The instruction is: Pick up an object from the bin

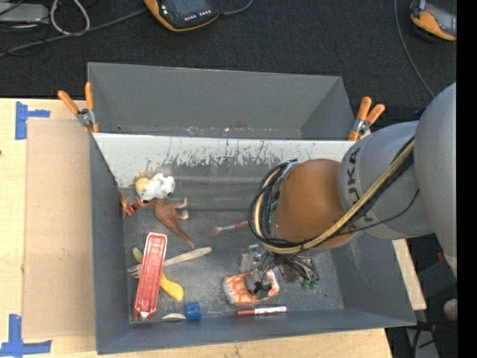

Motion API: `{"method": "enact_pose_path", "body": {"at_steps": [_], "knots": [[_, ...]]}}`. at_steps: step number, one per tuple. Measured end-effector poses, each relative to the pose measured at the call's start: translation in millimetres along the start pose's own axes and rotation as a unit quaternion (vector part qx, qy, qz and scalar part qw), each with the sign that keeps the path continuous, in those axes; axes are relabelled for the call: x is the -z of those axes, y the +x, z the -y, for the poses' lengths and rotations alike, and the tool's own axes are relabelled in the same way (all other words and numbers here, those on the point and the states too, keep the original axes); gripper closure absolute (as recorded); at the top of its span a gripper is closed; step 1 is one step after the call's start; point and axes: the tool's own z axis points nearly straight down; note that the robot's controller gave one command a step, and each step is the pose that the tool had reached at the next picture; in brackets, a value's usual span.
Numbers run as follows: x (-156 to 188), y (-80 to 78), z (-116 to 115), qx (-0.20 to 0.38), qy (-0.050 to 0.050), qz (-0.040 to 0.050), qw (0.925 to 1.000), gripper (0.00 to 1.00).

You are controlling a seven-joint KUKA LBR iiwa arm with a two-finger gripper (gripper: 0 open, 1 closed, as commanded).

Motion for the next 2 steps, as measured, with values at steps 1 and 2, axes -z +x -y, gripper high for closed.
{"method": "enact_pose_path", "body": {"at_steps": [1,2], "knots": [[0,-57.8,-12,0.131,0.000,0.0015,0.9914,1.00],[119,-5.4,0,0.064,-0.001,-0.0031,0.9979,1.00]]}}
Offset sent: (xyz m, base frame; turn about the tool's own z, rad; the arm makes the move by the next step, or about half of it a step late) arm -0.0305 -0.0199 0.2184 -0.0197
